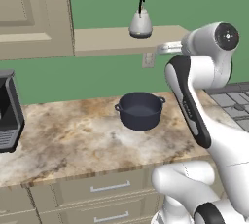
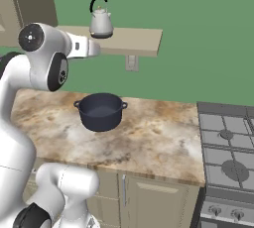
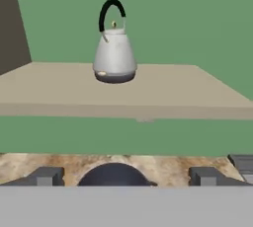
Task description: Pick the kettle from the cabinet and place it on a stove burner. Then pick the pot from the counter and place it on another stove burner. Finally, turn both burners on.
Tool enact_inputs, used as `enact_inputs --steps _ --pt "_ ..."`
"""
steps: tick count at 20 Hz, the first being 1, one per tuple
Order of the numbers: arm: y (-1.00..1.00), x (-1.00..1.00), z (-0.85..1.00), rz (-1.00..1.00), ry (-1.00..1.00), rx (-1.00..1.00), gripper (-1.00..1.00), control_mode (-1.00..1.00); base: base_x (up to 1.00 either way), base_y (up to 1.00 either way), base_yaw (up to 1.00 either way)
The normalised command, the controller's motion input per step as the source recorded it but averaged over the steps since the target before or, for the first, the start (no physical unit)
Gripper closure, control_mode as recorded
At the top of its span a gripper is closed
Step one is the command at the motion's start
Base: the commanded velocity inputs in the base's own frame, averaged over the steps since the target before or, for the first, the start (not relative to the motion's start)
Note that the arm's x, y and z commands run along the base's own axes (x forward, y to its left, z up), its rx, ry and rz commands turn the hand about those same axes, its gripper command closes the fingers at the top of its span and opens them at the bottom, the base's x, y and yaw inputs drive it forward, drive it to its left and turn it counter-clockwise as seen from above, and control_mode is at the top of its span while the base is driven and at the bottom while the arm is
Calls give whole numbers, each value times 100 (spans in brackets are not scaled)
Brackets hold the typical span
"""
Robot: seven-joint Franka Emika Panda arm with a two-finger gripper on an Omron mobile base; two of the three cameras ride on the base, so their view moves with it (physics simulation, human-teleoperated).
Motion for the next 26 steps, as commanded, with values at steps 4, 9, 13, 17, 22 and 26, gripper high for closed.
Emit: enact_inputs --steps 4,9,13,17,22,26 --pt "0 -3 26 -3 -16 0 -100 -100 0 0 0" --pt "0 0 26 -3 -13 0 -100 -100 0 0 0" --pt "0 0 24 -2 -11 0 -100 -100 0 0 0" --pt "0 0 14 -1 -8 0 -100 -100 0 0 0" --pt "0 0 8 0 -3 0 -100 -100 0 0 0" --pt "5 13 0 0 0 0 -100 -100 0 0 0"
